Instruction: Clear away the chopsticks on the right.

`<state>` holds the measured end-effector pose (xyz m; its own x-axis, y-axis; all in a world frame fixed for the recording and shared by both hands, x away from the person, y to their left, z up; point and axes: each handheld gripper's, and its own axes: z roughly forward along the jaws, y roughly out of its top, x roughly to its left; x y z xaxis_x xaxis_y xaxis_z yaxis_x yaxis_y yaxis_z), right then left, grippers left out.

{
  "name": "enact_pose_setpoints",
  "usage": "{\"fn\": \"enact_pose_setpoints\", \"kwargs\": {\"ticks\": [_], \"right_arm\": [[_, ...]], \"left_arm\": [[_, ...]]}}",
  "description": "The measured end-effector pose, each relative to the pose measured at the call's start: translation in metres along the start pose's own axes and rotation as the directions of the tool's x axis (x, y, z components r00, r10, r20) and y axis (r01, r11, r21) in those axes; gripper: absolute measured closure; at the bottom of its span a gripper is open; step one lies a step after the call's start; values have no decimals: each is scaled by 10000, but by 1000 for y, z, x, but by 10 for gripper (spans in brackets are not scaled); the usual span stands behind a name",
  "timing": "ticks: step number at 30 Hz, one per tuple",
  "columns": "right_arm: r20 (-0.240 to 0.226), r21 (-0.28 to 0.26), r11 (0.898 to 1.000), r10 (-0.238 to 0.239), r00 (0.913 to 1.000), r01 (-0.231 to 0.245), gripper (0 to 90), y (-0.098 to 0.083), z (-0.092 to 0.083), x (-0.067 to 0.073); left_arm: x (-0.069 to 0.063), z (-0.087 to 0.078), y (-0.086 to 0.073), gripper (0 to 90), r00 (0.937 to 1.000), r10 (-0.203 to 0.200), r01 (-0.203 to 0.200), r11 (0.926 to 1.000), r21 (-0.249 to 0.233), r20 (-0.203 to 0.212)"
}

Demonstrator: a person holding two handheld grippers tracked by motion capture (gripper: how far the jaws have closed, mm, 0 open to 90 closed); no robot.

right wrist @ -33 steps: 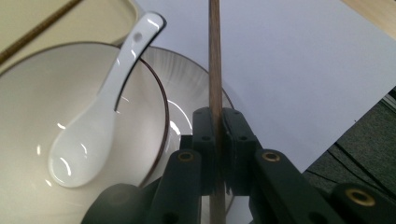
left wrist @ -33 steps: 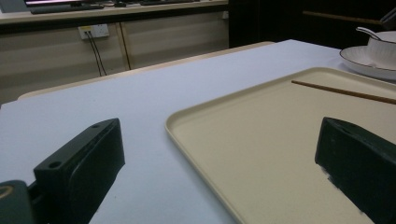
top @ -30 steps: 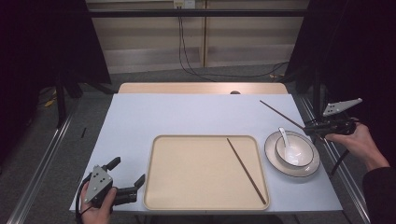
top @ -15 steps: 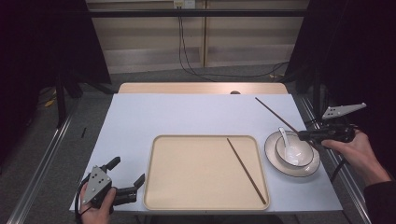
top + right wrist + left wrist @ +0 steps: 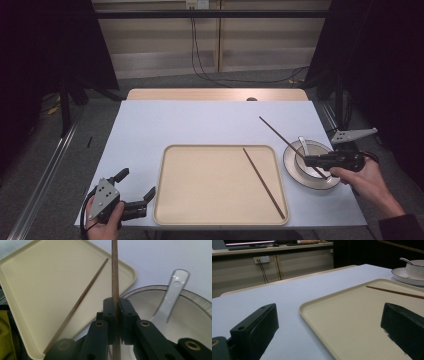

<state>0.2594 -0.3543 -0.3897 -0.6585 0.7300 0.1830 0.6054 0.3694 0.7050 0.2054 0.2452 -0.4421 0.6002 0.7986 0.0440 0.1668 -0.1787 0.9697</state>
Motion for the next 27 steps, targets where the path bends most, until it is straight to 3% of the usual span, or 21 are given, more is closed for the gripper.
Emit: {"fn": "enact_pose_setpoints", "kwargs": {"ticks": [9, 18, 24, 27], "right_arm": [[-420, 41, 9968, 794, 9960, -793, 846, -3, 16, 30], [-902, 466, 9941, 1016, 9907, -977, 845, -9, 41, 55], [-1041, 425, 9848, 1718, 9796, -1682, 845, -15, 53, 68], [-951, 464, 9730, 2296, 9686, -2261, 846, -19, 59, 76]], "left_arm": [[1, 0, 0, 14, 10000, -46, 46, 9999, -100, 60], [1, 1, 0, 15, 10000, 30, -30, 10000, -38, 91], [0, 1, 0, 15, 9999, -2, 2, 10000, -70, 103], [-1, 1, 0, 15, 10000, 12, -12, 10000, -53, 1]]}}
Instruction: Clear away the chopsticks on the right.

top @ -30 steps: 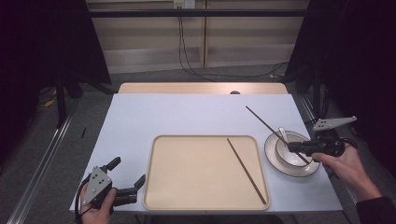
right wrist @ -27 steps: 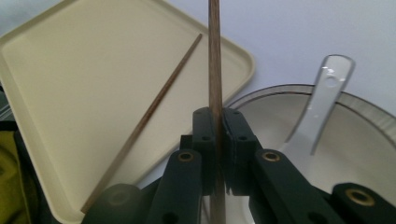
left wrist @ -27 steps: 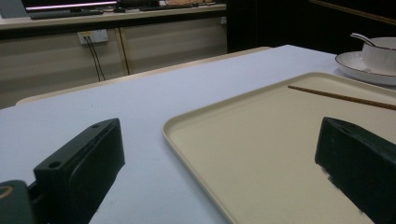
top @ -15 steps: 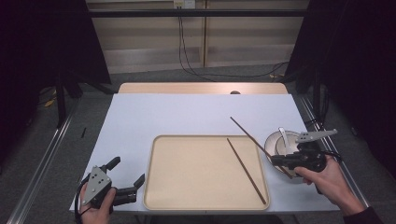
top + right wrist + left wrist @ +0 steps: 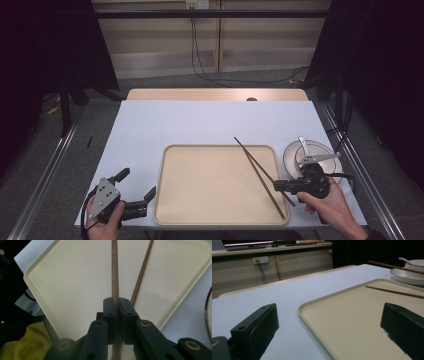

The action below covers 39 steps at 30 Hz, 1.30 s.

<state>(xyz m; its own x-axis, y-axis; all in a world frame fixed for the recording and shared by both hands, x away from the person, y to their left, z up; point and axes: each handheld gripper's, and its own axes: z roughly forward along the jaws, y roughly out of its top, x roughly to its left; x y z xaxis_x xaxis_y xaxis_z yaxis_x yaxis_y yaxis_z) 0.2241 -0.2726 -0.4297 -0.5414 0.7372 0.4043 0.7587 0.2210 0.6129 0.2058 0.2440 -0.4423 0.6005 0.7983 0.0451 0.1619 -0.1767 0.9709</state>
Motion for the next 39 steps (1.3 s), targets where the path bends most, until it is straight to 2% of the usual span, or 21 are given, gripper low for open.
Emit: {"fn": "enact_pose_setpoints", "kwargs": {"ticks": [1, 4, 5, 7, 9, 11, 13, 15, 19, 23, 27, 30, 32, 34, 35, 36, 39], "right_arm": [[36, -23, 9996, 294, 9996, -293, 845, -3, 4, 2], [296, 53, 9969, 780, 9965, -782, 845, -11, 16, 6], [334, 115, 9963, 842, 9959, -847, 846, -13, 19, 7], [826, 92, 9950, 985, 9917, -996, 845, -18, 26, 8], [1070, 124, 9940, 1065, 9885, -1084, 845, -20, 29, 8], [978, 138, 9899, 1388, 9855, -1408, 845, -20, 30, 10], [1080, 56, 9871, 1584, 9815, -1599, 845, -20, 32, 11], [1198, 227, 9821, 1828, 9758, -1867, 845, -23, 35, 13], [1130, 502, 9771, 2001, 9732, -2068, 844, -26, 41, 14], [1212, 404, 9789, 1940, 9735, -2001, 838, -27, 41, 15], [1040, 306, 9824, 1800, 9782, -1840, 759, -28, 41, 17], [1076, 348, 9841, 1697, 9796, -1743, 738, -28, 40, 16], [1074, 328, 9857, 1611, 9811, -1654, 657, -28, 39, 17], [984, 350, 9883, 1442, 9846, -1483, 617, -28, 37, 16], [952, 195, 9902, 1361, 9861, -1385, 575, -28, 35, 17], [755, 104, 9928, 1181, 9901, -1192, 566, -27, 32, 16], [512, -300, 9960, 854, 9950, -839, 499, -26, 22, 16]], "left_arm": [[0, 0, 0, 15, 10000, -1, 1, 10000, 14, 35], [0, 0, 0, 15, 10000, -13, 13, 10000, 2, 5], [0, 0, 0, 15, 10000, 10, -10, 10000, 15, -1], [0, 0, 0, 15, 10000, 10, -11, 10000, 13, 10], [0, 0, 0, 15, 10000, 19, -19, 10000, 0, 40], [1, 0, 0, 15, 10000, 74, -74, 9999, 72, 39], [0, 0, 0, 15, 10000, 24, -24, 10000, 33, 43], [0, 0, 0, 15, 10000, 24, -24, 10000, 30, 48], [0, 0, 0, 15, 10000, 30, -31, 10000, 27, 53], [1, 0, 0, 15, 10000, 70, -70, 10000, 68, 45], [1, 0, 0, 15, 9999, 71, -71, 10000, 20, 90], [1, 0, 0, 15, 9999, 15, -15, 10000, -25, 146], [1, 1, 0, 15, 9999, -51, 52, 10000, -66, 155], [1, 0, 0, 15, 9999, -9, 9, 10000, -29, 131], [1, 0, 0, 15, 9999, 2, -2, 10000, -12, 140], [1, 0, 0, 14, 9999, 2, -1, 10000, -15, 140], [1, 1, 0, 15, 9999, -48, 47, 10000, 18, 100]]}}
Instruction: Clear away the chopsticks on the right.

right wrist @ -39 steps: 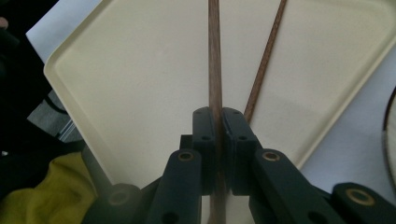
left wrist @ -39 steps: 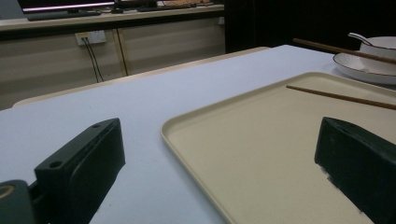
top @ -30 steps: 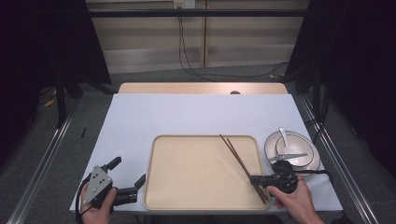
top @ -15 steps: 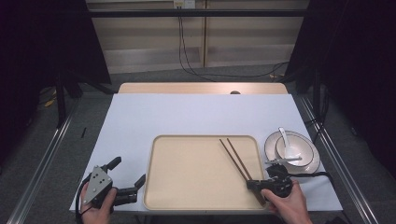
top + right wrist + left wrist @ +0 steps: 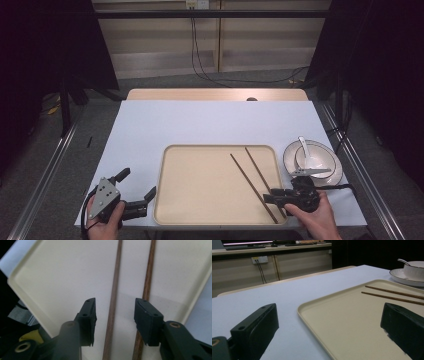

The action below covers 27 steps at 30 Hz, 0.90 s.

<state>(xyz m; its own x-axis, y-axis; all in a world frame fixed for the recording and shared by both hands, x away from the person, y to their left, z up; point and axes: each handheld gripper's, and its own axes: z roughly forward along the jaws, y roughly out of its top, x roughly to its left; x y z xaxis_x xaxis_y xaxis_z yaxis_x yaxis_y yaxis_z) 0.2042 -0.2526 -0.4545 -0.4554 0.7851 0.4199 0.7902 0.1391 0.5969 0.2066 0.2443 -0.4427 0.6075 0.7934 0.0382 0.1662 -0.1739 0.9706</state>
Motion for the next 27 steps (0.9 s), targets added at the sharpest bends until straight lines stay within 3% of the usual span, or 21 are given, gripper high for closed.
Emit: {"fn": "enact_pose_setpoints", "kwargs": {"ticks": [5, 7, 9, 11, 14, 15, 17, 18, 20, 24, 26, 27], "right_arm": [[-226, -578, 9954, -779, 9967, 765, 368, 2, -14, -4], [-83, -885, 9901, -1100, 9939, 1089, 293, 3, -21, -7], [117, -1149, 9818, -1507, 9885, 1510, 265, 3, -29, -11], [212, -1372, 9744, -1771, 9840, 1783, 137, 2, -37, -14], [-74, -1526, 9566, -2523, 9676, 2483, 59, -1, -45, -18], [-8, -1578, 9545, -2564, 9666, 2531, 59, -3, -48, -19], [-158, -1613, 9619, -2264, 9739, 2210, 60, -5, -50, -25], [18, -1649, 9596, -2310, 9729, 2281, 60, -6, -52, -28], [453, -1764, 9448, -2723, 9612, 2759, 69, -11, -57, -33], [576, -2819, 9214, -2622, 9633, 2676, 53, -18, -71, -42], [948, -3168, 9108, -2475, 9642, 2649, 27, -21, -77, -47], [1105, -3450, 8976, -2516, 9615, 2746, 22, -24, -79, -49]], "left_arm": [[0, 0, 0, 14, 10000, 6, -6, 10000, -13, 13], [-1, 0, 0, 14, 10000, -67, 67, 10000, -45, 12], [-1, 0, 0, 15, 10000, -28, 28, 10000, -51, 40], [-2, 0, 0, 14, 10000, -51, 51, 10000, -72, 58], [-2, 0, 1, 14, 9999, -121, 121, 9999, -55, 110], [-3, -1, 1, 14, 9997, -218, 219, 9998, -47, 86], [-4, -1, 1, 14, 9995, -276, 277, 9995, -130, 135], [-4, -1, 1, 14, 9995, -287, 289, 9995, -119, 155], [-6, -1, 1, 14, 9992, -326, 329, 9994, -127, 210], [-7, -2, 0, 13, 9985, -512, 514, 9986, -120, 186], [-7, -4, 1, 13, 9989, -457, 457, 9989, -46, 95], [-8, -4, 1, 13, 9987, -499, 500, 9987, -118, 114]]}}
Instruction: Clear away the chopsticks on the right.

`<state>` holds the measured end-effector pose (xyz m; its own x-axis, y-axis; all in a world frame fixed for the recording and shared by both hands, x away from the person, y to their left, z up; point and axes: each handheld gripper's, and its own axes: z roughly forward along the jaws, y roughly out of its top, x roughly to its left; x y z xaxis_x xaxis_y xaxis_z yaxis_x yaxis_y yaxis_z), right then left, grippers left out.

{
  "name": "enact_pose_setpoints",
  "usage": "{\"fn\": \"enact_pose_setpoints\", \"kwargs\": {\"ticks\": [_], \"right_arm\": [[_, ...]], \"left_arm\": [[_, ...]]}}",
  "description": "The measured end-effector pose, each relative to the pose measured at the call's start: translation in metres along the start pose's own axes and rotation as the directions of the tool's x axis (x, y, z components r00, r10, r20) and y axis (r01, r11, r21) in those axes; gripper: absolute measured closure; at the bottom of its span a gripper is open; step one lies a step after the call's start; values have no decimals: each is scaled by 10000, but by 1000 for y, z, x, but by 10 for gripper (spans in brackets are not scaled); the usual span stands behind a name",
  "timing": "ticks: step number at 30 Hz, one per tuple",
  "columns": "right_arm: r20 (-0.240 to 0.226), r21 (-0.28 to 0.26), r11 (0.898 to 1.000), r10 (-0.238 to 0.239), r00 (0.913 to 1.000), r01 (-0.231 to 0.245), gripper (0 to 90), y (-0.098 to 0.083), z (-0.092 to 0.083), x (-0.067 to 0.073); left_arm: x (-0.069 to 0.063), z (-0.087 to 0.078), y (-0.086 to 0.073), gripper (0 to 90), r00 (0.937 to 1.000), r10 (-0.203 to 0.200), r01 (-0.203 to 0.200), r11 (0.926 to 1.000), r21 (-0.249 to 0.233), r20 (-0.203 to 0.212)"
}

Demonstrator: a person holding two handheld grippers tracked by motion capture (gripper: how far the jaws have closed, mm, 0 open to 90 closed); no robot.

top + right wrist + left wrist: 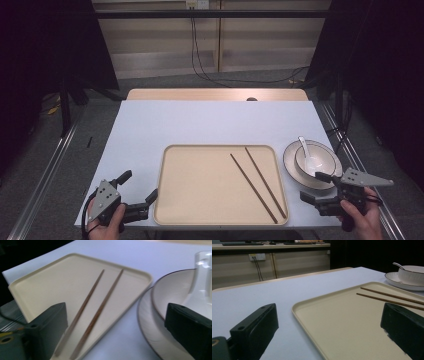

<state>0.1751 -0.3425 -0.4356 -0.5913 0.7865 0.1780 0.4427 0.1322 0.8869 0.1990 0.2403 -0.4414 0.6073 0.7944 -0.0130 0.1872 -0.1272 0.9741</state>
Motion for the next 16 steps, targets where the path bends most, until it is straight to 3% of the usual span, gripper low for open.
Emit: {"fn": "enact_pose_setpoints", "kwargs": {"ticks": [2, 8, 11, 13, 16], "right_arm": [[372, -370, 9993, -19, 9993, 33, 18, -5, -7, -3], [712, -990, 9950, -17, 9975, 87, 4, -17, -20, -7], [708, -1181, 9930, 63, 9975, 21, 0, -21, -22, -10], [822, -1493, 9883, -176, 9965, 298, 0, -23, -24, -12], [746, -1446, 9893, -74, 9972, 181, 0, -23, -22, -12]], "left_arm": [[0, 0, 0, 14, 10000, -23, 23, 10000, 38, 66], [-2, -3, -1, 13, 9999, -81, 81, 10000, 15, 120], [-1, -3, 0, 13, 9999, -33, 33, 10000, -21, 105], [1, -3, -1, 13, 10000, -64, 64, 10000, 12, 1], [3, -2, -2, 13, 10000, -83, 83, 9999, 63, -7]]}}
